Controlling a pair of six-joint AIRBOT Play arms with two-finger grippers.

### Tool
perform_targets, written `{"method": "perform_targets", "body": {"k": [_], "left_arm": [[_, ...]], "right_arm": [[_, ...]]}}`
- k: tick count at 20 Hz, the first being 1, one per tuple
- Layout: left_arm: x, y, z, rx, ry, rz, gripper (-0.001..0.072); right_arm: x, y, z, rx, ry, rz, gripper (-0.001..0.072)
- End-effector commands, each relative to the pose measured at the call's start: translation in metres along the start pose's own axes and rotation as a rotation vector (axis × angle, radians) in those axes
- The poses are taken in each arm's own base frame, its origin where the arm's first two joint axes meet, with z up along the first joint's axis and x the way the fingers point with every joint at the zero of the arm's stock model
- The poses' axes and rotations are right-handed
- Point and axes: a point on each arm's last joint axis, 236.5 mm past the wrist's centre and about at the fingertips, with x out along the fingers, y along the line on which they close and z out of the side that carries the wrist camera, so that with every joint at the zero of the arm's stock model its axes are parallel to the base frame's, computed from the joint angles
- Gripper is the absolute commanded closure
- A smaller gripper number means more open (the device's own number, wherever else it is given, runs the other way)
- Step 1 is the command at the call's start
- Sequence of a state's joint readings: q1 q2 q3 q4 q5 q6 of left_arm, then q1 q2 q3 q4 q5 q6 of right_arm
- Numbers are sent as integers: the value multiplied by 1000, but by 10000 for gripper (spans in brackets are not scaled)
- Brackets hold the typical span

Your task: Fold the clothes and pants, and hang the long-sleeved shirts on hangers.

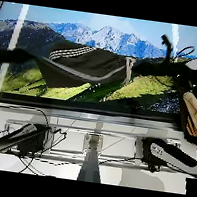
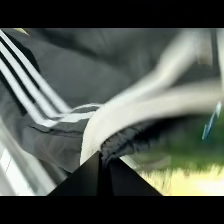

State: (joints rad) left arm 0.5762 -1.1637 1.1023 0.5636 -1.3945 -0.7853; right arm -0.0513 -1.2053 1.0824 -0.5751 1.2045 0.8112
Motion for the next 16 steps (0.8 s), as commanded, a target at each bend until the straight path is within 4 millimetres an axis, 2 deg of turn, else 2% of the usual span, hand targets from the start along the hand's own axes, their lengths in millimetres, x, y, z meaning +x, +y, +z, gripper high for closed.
{"method": "perform_targets", "body": {"k": [1,3,4,6,9,11,13,16], "left_arm": [[-58,-102,103,199,-342,-172,700],[-93,-145,138,293,-519,-207,700],[-110,-162,151,336,-605,-203,700],[-146,-184,172,419,-776,-123,700],[-202,-211,184,510,-979,44,700],[-237,-231,183,540,-1091,121,700],[-269,-251,178,572,-1195,193,700],[-305,-276,168,663,-1311,317,700]], "right_arm": [[-65,55,82,-216,-240,-88,692],[-111,94,122,-338,-395,-141,693],[-132,115,136,-387,-463,-157,692],[-171,164,152,-482,-575,-157,692],[-215,232,151,-582,-693,-105,692],[-233,269,143,-605,-755,-28,693],[-246,296,136,-616,-797,39,692],[-256,318,130,-619,-832,106,692]]}}
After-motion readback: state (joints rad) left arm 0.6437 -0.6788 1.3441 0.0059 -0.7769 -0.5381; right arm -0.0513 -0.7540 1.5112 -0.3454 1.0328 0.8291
